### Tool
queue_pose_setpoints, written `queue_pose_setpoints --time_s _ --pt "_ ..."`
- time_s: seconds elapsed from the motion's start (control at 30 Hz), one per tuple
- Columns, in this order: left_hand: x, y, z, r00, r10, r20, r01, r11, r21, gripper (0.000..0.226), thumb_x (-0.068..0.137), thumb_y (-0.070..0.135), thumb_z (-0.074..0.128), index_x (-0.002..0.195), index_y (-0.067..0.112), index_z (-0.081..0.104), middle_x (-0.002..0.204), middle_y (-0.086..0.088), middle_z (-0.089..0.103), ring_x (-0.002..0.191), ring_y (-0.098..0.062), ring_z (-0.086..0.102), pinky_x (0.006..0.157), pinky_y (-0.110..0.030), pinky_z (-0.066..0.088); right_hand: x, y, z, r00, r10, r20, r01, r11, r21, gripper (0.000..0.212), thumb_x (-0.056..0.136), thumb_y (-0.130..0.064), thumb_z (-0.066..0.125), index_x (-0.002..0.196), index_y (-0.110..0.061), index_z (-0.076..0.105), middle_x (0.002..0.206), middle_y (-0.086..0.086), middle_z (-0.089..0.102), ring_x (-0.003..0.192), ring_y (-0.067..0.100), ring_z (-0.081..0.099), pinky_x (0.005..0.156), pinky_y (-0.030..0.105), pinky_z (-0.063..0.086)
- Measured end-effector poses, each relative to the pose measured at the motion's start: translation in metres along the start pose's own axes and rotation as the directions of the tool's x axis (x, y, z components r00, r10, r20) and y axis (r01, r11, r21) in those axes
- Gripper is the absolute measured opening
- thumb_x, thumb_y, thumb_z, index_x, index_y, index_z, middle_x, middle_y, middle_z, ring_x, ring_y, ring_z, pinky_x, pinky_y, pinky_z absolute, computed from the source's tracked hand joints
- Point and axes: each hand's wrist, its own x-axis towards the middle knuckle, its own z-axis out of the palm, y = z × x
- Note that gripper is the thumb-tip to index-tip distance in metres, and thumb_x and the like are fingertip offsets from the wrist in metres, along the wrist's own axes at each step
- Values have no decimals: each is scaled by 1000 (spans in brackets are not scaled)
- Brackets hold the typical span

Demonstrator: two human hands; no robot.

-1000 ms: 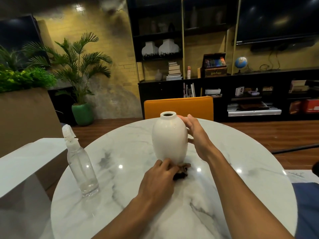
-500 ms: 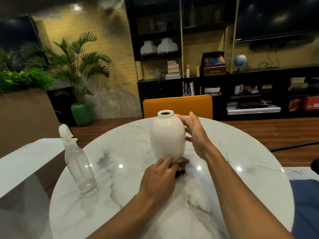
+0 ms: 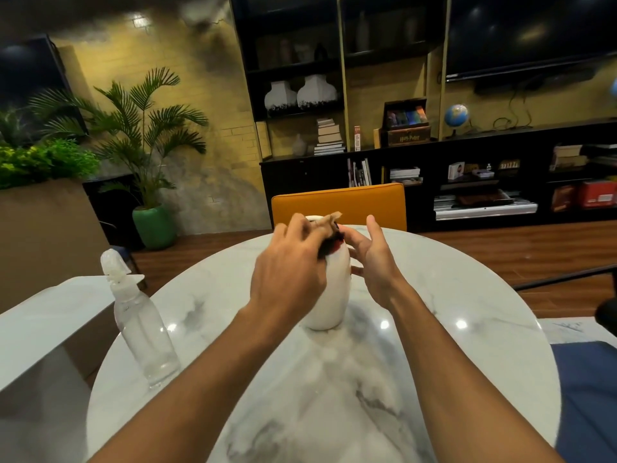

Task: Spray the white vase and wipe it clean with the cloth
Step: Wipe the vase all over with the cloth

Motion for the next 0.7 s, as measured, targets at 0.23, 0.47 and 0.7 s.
queue_pose_setpoints --time_s 0.23,0.47,0.7 --pt "-8 5 2 997 57 49 -58 998 21 43 95 37 61 137 31 59 125 -1 57 101 -17 51 65 -23 44 -1 1 -3 1000 0 3 0 1000 22 57 107 -56 10 119 -47 65 117 -16 61 128 14 45 116 50 30" --pt "-20 10 9 985 132 107 -141 987 78 41 88 33 72 127 24 66 120 -3 61 94 -22 56 62 -27 49 1 3 -6 999 14 50 -16 999 46 74 101 -67 5 125 -40 69 136 -7 64 132 17 51 112 47 34" --pt "-83 8 56 910 360 204 -386 916 107 32 86 20 73 117 17 75 116 3 72 67 -23 65 46 -32 55 4 4 -4 999 -10 31 9 1000 22 82 98 -71 1 134 -35 65 143 -11 59 134 15 48 106 44 34"
